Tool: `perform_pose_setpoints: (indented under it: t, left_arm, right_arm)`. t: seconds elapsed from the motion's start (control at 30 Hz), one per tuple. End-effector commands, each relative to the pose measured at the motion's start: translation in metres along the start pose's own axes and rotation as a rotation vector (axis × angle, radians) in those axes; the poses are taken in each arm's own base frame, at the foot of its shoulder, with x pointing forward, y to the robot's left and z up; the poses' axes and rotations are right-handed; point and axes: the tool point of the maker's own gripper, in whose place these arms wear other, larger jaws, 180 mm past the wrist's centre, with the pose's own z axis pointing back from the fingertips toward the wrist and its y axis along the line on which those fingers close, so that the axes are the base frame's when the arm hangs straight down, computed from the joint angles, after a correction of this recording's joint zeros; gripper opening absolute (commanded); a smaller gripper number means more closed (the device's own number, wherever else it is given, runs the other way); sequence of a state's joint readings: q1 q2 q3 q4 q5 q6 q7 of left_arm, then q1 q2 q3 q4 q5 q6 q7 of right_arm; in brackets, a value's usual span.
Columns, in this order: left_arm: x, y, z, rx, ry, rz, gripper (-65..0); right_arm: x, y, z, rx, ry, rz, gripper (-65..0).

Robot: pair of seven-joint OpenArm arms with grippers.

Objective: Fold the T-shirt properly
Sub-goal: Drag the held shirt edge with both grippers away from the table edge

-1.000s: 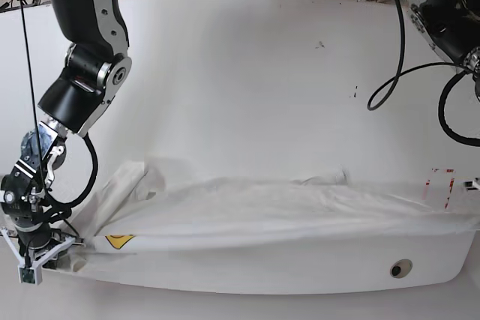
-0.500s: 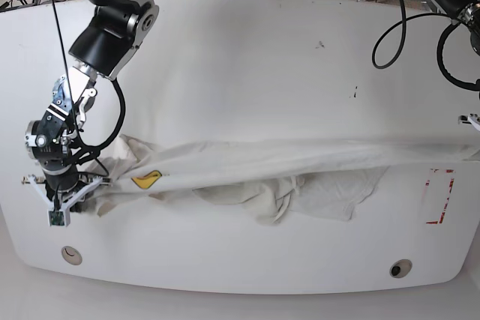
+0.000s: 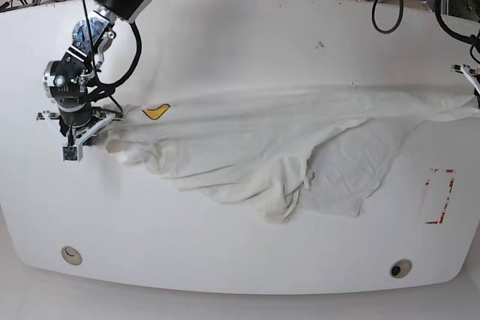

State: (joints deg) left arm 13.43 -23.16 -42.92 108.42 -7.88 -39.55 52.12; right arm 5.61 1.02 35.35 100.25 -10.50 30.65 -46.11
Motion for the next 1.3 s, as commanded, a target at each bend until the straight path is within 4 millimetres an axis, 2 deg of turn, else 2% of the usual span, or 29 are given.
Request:
perform_pose_setpoints:
  t: [0.0, 0.27, 0.53, 0.87, 1.13, 1.27]
  left_arm:
    - [0.001, 0.006, 0.005, 0.019, -0.016, -0.027, -65.0]
    - [-0.029, -0.012, 0.001, -0.043, 0.02, -0.014, -65.0]
    - [-0.049, -0.019, -0.004, -0.074, 0.056, 0.005, -65.0]
    - [-0.05, -0.018, -0.004, -0.073, 0.06, 0.007, -65.0]
    - [-0.052, -0.018, -0.005, -0.074, 0.065, 0.009, -65.0]
    - [-0.067, -0.021, -0.01, -0.092, 0.103, 0.036, -65.0]
  right_arm:
    - [-0.001, -0.001, 0.006, -0.005, -0.022, 0.007, -63.7]
    - [-0.053, 0.002, 0.015, 0.005, 0.074, -0.044, -63.7]
    - [-0.085, 0.01, 0.022, 0.025, 0.142, -0.043, -63.6]
    - [-0.1, 0.022, 0.021, 0.052, 0.175, -0.068, -63.4]
    - [-0.104, 0.022, 0.022, 0.052, 0.183, -0.064, -63.4]
    - [-0.105, 0.022, 0.022, 0.053, 0.184, -0.063, -63.4]
